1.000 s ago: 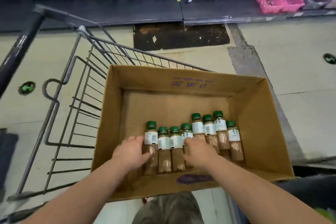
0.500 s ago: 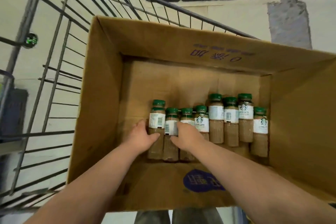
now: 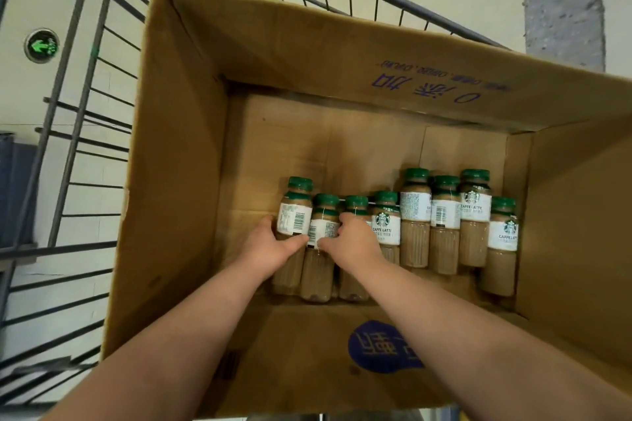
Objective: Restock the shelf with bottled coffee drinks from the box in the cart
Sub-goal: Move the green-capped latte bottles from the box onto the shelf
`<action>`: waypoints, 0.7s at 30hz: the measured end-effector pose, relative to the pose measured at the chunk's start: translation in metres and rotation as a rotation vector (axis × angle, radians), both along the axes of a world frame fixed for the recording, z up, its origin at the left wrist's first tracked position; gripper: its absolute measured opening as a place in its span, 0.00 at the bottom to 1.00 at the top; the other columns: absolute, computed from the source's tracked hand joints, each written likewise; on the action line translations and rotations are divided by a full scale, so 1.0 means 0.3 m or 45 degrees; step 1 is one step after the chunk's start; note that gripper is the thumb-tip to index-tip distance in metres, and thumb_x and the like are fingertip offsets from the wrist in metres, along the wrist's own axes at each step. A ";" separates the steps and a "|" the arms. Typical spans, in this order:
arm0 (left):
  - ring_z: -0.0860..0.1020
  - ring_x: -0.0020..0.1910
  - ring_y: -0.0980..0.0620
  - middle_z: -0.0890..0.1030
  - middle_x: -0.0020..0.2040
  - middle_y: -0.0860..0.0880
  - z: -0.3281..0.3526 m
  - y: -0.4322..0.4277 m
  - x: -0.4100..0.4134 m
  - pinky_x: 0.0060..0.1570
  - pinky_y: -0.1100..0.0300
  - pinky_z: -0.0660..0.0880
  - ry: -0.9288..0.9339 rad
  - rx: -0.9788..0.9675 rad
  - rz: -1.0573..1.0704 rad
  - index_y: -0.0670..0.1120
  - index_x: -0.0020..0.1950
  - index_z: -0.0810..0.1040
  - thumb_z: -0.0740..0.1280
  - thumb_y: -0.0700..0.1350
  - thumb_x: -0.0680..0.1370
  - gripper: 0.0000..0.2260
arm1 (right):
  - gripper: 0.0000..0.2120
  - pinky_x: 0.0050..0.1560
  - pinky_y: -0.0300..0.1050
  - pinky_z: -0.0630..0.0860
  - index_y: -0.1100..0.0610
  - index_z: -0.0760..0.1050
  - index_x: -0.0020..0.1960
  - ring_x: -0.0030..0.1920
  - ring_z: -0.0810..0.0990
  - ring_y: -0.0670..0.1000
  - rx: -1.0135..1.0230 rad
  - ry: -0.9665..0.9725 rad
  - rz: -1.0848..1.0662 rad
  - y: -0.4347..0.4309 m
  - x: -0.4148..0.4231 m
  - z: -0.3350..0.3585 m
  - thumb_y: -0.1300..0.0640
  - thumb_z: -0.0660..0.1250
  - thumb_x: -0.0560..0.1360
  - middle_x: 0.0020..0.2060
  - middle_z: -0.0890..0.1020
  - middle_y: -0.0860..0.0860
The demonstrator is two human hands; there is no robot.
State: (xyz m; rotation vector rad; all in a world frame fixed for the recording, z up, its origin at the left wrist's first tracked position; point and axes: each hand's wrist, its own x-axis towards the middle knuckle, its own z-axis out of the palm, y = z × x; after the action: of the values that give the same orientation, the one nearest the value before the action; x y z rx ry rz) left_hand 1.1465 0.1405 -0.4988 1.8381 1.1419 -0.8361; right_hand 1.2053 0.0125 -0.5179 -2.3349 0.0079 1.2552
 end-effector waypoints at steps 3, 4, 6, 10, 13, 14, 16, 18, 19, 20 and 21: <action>0.76 0.58 0.47 0.77 0.61 0.45 -0.024 -0.014 -0.002 0.48 0.59 0.69 -0.037 0.009 0.104 0.44 0.66 0.69 0.75 0.49 0.70 0.29 | 0.28 0.53 0.45 0.72 0.54 0.63 0.68 0.59 0.76 0.56 0.080 0.002 0.001 0.026 -0.028 0.004 0.56 0.70 0.72 0.60 0.75 0.55; 0.76 0.57 0.47 0.77 0.60 0.45 -0.031 -0.016 -0.004 0.48 0.59 0.69 -0.050 0.017 0.127 0.44 0.66 0.69 0.76 0.48 0.69 0.29 | 0.30 0.55 0.45 0.72 0.53 0.60 0.70 0.60 0.75 0.56 0.102 0.013 0.012 0.035 -0.039 0.007 0.56 0.70 0.72 0.62 0.73 0.55; 0.76 0.56 0.47 0.78 0.59 0.45 -0.041 -0.016 -0.007 0.48 0.59 0.69 -0.069 0.026 0.136 0.43 0.65 0.69 0.76 0.46 0.69 0.28 | 0.35 0.58 0.47 0.72 0.56 0.56 0.72 0.61 0.73 0.56 0.093 0.021 -0.037 0.050 -0.048 0.001 0.56 0.71 0.71 0.63 0.71 0.56; 0.76 0.56 0.47 0.78 0.58 0.45 -0.056 -0.007 -0.017 0.48 0.59 0.70 -0.096 0.047 0.134 0.43 0.64 0.69 0.77 0.46 0.68 0.29 | 0.36 0.64 0.50 0.71 0.61 0.59 0.71 0.63 0.72 0.57 0.003 0.020 -0.069 0.067 -0.046 -0.020 0.55 0.73 0.69 0.62 0.70 0.58; 0.76 0.53 0.48 0.77 0.56 0.47 -0.067 -0.002 -0.023 0.47 0.58 0.71 -0.096 0.052 0.138 0.43 0.64 0.68 0.77 0.47 0.67 0.29 | 0.34 0.62 0.50 0.72 0.59 0.62 0.69 0.63 0.72 0.58 0.003 0.034 -0.037 0.072 -0.051 -0.021 0.54 0.73 0.69 0.61 0.70 0.58; 0.76 0.53 0.48 0.77 0.56 0.46 -0.071 0.001 -0.023 0.48 0.57 0.72 -0.099 0.049 0.139 0.43 0.63 0.69 0.77 0.46 0.67 0.29 | 0.34 0.61 0.50 0.72 0.58 0.61 0.70 0.62 0.73 0.57 0.030 0.044 -0.046 0.070 -0.051 -0.023 0.54 0.74 0.69 0.61 0.71 0.57; 0.77 0.54 0.47 0.78 0.57 0.45 -0.074 0.004 -0.023 0.49 0.56 0.73 -0.102 0.026 0.152 0.43 0.63 0.69 0.77 0.45 0.67 0.28 | 0.36 0.59 0.49 0.73 0.56 0.59 0.70 0.60 0.74 0.56 0.097 0.084 -0.080 0.064 -0.047 -0.026 0.54 0.74 0.69 0.60 0.74 0.56; 0.77 0.54 0.47 0.78 0.57 0.45 -0.069 0.009 -0.021 0.51 0.56 0.73 -0.100 -0.002 0.164 0.43 0.64 0.70 0.77 0.44 0.67 0.28 | 0.37 0.58 0.49 0.74 0.54 0.57 0.70 0.59 0.76 0.56 0.138 0.112 -0.099 0.057 -0.042 -0.027 0.54 0.74 0.69 0.59 0.75 0.56; 0.77 0.55 0.47 0.78 0.57 0.46 -0.063 0.012 -0.020 0.50 0.57 0.72 -0.096 -0.010 0.161 0.43 0.64 0.69 0.77 0.44 0.68 0.28 | 0.37 0.58 0.50 0.74 0.54 0.56 0.70 0.59 0.75 0.56 0.139 0.106 -0.093 0.054 -0.041 -0.025 0.54 0.74 0.69 0.59 0.75 0.55; 0.77 0.55 0.47 0.78 0.57 0.46 -0.056 0.016 -0.021 0.50 0.57 0.72 -0.094 -0.017 0.157 0.43 0.64 0.69 0.77 0.44 0.68 0.28 | 0.38 0.59 0.50 0.73 0.55 0.55 0.70 0.60 0.75 0.56 0.142 0.098 -0.093 0.053 -0.041 -0.024 0.53 0.74 0.69 0.60 0.74 0.56; 0.76 0.54 0.48 0.78 0.57 0.47 -0.047 0.021 -0.024 0.49 0.57 0.71 -0.094 -0.026 0.153 0.44 0.65 0.69 0.76 0.45 0.68 0.28 | 0.39 0.61 0.51 0.73 0.55 0.55 0.71 0.61 0.74 0.56 0.160 0.095 -0.107 0.052 -0.044 -0.019 0.53 0.74 0.68 0.61 0.73 0.56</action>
State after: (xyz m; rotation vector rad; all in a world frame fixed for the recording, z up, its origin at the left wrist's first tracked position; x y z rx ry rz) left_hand 1.1394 0.1467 -0.5128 1.7504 1.1799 -0.7034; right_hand 1.1920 0.0280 -0.5237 -2.1584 0.0500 1.2632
